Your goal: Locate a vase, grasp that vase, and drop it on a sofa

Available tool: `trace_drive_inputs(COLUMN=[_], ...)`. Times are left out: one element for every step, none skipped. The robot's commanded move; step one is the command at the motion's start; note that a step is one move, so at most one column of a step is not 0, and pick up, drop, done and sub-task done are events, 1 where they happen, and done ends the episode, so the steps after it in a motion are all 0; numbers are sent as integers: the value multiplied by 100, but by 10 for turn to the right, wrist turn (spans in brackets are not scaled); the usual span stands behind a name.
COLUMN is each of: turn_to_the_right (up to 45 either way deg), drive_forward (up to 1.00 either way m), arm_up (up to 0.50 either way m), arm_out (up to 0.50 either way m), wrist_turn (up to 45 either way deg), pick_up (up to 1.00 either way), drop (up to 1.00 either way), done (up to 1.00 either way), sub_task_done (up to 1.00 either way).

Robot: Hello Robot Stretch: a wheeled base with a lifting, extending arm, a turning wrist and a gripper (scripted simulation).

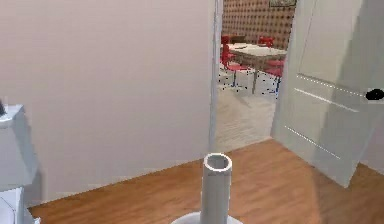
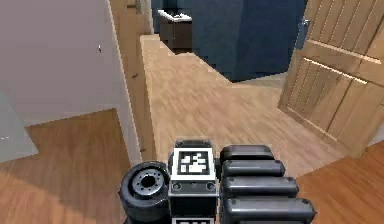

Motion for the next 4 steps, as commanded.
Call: trace_drive_inputs(turn_to_the_right=[210, 0, 0, -360], drive_forward=[0, 100, 50, 0], arm_up=[0, 0, 0, 0], arm_out=[0, 0, 0, 0], wrist_turn=[0, 0, 0, 0], pick_up=[0, 0, 0, 0], drop=[0, 0, 0, 0], done=[0, 0, 0, 0], sub_task_done=[0, 0, 0, 0])
